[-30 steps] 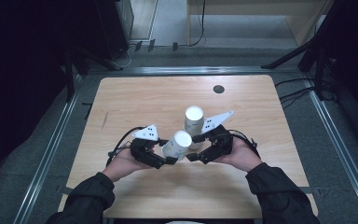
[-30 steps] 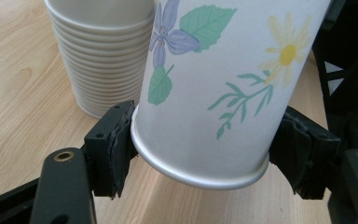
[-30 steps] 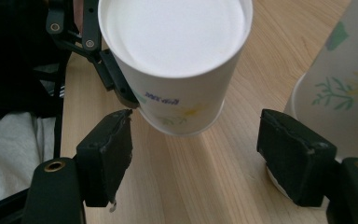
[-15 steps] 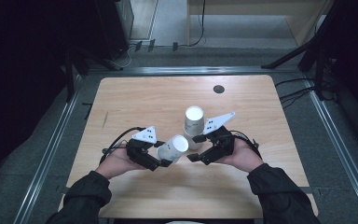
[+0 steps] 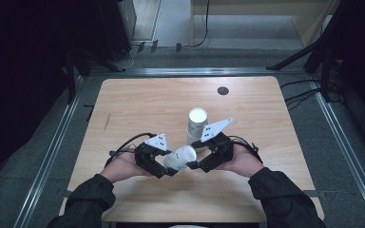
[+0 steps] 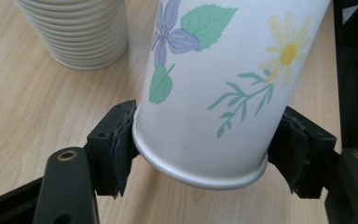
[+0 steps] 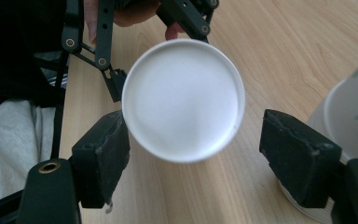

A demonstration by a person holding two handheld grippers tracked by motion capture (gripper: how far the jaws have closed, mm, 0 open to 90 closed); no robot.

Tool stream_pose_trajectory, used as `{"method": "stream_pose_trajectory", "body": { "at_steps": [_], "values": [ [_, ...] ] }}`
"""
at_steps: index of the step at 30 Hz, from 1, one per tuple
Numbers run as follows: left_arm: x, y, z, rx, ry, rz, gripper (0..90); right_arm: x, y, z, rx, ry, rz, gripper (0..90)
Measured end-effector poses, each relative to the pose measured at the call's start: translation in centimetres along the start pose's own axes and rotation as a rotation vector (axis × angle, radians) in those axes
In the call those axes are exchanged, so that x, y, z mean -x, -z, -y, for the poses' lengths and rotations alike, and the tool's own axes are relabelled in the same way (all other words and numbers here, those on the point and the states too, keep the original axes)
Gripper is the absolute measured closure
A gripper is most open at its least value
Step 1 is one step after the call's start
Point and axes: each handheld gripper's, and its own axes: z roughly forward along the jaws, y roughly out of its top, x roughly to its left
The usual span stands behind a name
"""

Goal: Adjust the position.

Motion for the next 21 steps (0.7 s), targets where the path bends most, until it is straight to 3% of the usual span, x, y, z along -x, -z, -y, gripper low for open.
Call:
{"method": "stream_pose_trajectory", "body": {
  "at_steps": [6,9,11,16,17,21],
  "values": [
    [0.2,-0.5,-0.2,-0.024,-0.019,0.013,28.8,-0.4,-1.1,-0.2,-0.038,0.02,-0.022,25.4],
    [0.3,-0.5,-0.3,-0.027,-0.025,0.018,28.5,-0.7,-1.4,-0.2,-0.056,0.043,-0.027,33.6],
    [0.3,-0.6,-0.2,-0.029,-0.031,0.013,27.4,-0.8,-1.4,-0.2,-0.055,0.05,-0.027,34.5],
    [0.2,-0.7,-0.1,-0.012,-0.018,0.004,18.8,-0.6,-1.3,-0.2,-0.058,0.037,-0.028,34.1],
    [0.3,-0.7,-0.1,-0.008,-0.017,-0.004,13.4,-0.5,-1.2,-0.2,-0.053,0.037,-0.024,34.1],
    [0.2,-0.3,0.1,0.034,-0.01,-0.006,8.7,-0.1,-0.5,0.0,-0.022,0.016,-0.018,34.0]
  ]
}}
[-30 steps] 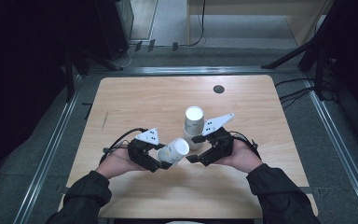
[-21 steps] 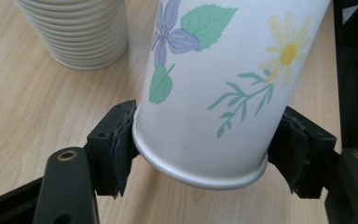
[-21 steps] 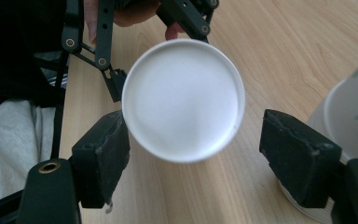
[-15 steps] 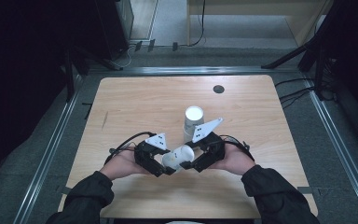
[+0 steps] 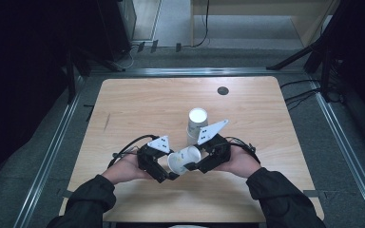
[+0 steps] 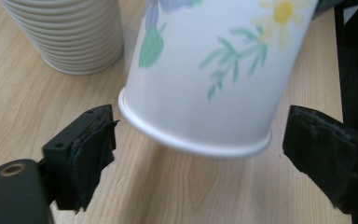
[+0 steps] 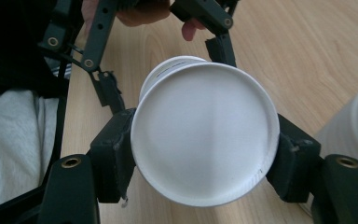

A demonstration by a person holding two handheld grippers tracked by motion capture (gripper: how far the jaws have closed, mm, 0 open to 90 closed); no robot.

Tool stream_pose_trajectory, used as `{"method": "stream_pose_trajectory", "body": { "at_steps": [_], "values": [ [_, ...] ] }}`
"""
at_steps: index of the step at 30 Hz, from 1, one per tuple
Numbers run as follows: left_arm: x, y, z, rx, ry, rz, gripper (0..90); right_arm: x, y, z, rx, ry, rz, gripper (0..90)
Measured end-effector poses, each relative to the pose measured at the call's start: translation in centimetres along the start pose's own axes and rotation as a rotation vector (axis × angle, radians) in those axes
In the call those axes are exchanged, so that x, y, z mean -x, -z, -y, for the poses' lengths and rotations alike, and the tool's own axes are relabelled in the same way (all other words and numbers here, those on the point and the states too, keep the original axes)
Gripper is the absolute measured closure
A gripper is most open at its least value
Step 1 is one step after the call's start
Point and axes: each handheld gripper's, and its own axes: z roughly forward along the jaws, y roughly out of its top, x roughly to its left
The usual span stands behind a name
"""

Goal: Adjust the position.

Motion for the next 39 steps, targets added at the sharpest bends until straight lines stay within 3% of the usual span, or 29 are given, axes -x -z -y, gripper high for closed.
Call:
{"method": "stream_pose_trajectory", "body": {
  "at_steps": [7,13,19,25,27,28,35,39],
  "values": [
    [-0.1,0.8,0.1,0.114,0.029,0.018,8.7,0.4,0.9,0.1,0.052,-0.024,-0.013,34.0],
    [0.3,0.8,-0.1,0.171,0.01,0.045,12.6,0.3,1.0,-0.1,0.099,-0.048,-0.062,33.9],
    [0.4,0.9,-0.2,0.197,0.0,0.053,13.1,0.4,1.0,-0.1,0.133,-0.066,-0.099,34.0],
    [0.5,0.8,-0.3,0.21,-0.009,0.059,14.2,0.3,0.7,-0.2,0.131,-0.068,-0.114,34.1],
    [0.5,0.9,-0.2,0.21,-0.016,0.061,17.3,0.2,0.7,-0.3,0.131,-0.072,-0.121,34.1],
    [0.5,1.0,-0.2,0.212,-0.022,0.056,23.1,0.3,0.6,-0.3,0.133,-0.071,-0.124,34.1],
    [0.4,1.0,-0.2,0.188,-0.035,0.074,28.1,0.2,0.4,-0.2,0.114,-0.068,-0.127,33.6],
    [0.2,1.6,-0.3,0.184,-0.037,0.065,30.6,0.1,0.3,-0.2,0.099,-0.044,-0.105,26.3]
  ]
}}
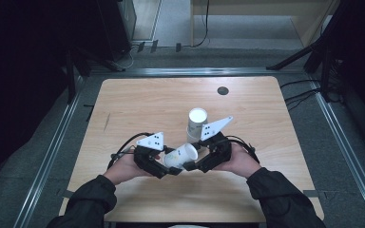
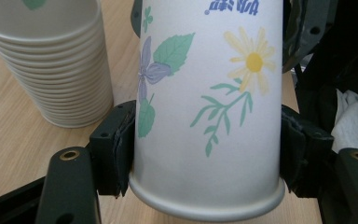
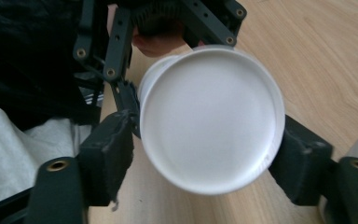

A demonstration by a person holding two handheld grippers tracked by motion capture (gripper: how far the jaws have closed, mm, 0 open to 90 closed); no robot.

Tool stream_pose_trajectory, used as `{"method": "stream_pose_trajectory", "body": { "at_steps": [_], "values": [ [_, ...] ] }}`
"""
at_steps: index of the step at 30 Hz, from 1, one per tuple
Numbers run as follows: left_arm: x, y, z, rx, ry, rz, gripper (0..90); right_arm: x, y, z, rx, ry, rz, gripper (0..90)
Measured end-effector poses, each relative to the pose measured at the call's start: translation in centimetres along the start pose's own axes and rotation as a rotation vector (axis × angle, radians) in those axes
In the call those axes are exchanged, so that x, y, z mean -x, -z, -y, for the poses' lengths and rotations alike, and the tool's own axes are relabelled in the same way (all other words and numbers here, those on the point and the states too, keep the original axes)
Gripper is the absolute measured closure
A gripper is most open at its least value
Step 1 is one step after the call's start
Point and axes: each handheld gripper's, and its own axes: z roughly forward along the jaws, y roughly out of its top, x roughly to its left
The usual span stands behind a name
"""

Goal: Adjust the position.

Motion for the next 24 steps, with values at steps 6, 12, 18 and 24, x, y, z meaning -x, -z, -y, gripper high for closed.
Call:
{"method": "stream_pose_trajectory", "body": {
  "at_steps": [6,12,18,24],
  "values": [
    [-0.6,0.9,0.1,-0.015,0.029,-0.006,31.1,0.1,0.3,0.1,-0.014,0.01,0.043,25.5],
    [-0.7,1.3,-0.1,-0.065,0.037,-0.008,31.7,0.1,0.1,0.3,-0.05,0.031,0.069,25.6],
    [-0.7,1.0,-0.2,-0.133,0.038,-0.024,32.1,0.0,-0.4,0.4,-0.075,0.052,0.084,25.8],
    [-0.4,0.1,-0.4,-0.176,0.035,-0.014,32.1,-0.2,-1.1,0.4,-0.102,0.076,0.092,26.3]
  ]
}}
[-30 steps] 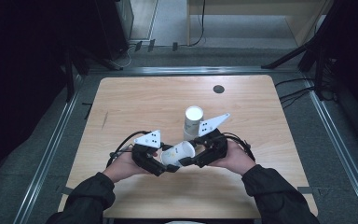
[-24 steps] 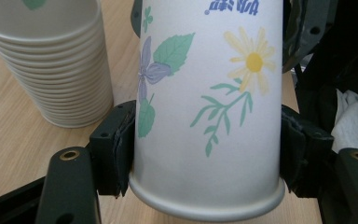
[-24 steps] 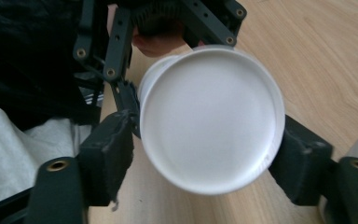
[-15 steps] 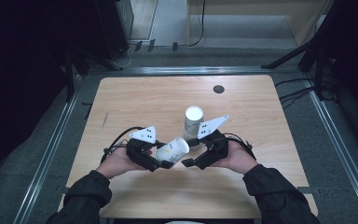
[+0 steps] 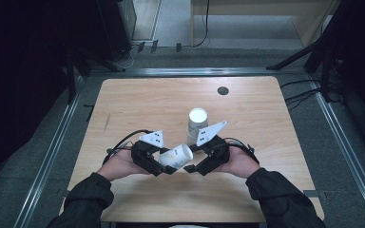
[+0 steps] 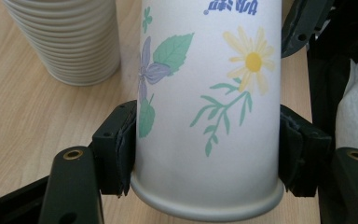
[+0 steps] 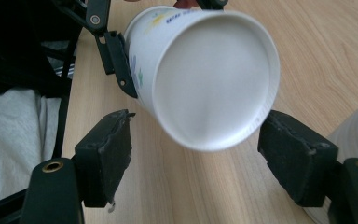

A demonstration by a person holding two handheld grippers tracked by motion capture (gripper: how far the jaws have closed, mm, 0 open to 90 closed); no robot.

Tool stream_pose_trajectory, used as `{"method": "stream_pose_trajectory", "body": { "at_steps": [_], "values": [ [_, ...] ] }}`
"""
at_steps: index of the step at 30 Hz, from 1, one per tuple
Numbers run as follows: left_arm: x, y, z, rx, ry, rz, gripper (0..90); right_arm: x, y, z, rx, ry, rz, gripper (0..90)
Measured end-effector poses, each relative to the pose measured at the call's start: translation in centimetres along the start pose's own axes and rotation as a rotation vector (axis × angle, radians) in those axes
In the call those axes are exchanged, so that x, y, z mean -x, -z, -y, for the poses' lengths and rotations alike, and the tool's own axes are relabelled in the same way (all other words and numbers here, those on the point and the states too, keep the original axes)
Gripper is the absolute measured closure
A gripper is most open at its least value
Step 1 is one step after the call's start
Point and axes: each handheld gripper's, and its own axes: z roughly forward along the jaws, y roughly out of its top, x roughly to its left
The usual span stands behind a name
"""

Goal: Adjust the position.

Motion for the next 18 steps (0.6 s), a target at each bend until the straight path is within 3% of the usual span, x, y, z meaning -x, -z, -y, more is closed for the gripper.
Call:
{"method": "stream_pose_trajectory", "body": {
  "at_steps": [8,18],
  "values": [
    [0.3,-1.1,-0.5,-0.067,-0.032,0.03,32.5,-0.4,-0.9,-0.1,-0.033,0.024,-0.005,27.0],
    [0.6,-1.8,-0.5,-0.102,-0.069,0.038,32.3,-0.6,-1.6,-0.1,-0.053,0.043,-0.037,29.5]
  ]
}}
